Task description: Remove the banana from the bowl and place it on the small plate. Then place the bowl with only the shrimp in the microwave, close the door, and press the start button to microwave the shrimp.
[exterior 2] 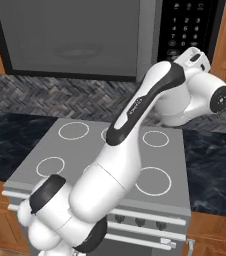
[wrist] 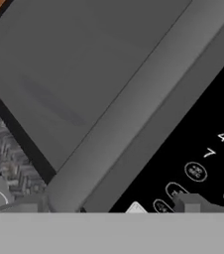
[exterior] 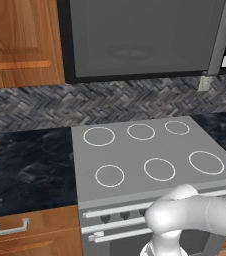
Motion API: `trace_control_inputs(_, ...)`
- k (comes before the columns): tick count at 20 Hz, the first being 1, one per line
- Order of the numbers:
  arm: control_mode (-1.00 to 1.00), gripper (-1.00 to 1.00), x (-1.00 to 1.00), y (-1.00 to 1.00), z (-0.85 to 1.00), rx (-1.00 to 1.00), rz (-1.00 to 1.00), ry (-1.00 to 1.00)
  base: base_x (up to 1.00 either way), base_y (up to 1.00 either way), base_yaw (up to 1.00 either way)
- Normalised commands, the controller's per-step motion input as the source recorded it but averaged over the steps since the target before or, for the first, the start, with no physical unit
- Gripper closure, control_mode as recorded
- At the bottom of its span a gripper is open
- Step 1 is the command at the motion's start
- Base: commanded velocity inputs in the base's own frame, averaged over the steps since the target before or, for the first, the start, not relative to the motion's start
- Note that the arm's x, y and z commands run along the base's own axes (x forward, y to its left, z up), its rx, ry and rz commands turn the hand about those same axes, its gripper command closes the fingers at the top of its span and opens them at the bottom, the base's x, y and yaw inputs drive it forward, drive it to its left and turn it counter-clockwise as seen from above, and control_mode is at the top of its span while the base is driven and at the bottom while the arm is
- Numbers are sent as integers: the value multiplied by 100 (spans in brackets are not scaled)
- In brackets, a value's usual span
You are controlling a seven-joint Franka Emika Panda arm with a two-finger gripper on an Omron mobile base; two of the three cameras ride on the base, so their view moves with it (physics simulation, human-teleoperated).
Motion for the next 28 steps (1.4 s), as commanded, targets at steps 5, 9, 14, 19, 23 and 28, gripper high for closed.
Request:
trace_control_inputs(5,-100,-100,37,-28,0,1,0,0,0,0,0)
trace_control_inputs(9,-100,-100,40,-28,0,2,0,0,0,0,0)
trace_control_inputs(14,-100,-100,36,-26,0,2,0,1,0,0,0)
trace_control_inputs(19,-100,-100,42,-19,-5,2,0,4,0,0,0)
trace_control_inputs(23,-100,-100,47,-14,-7,3,0,4,0,0,0)
trace_control_inputs(28,-100,-100,34,-6,-8,3,0,1,0,0,0)
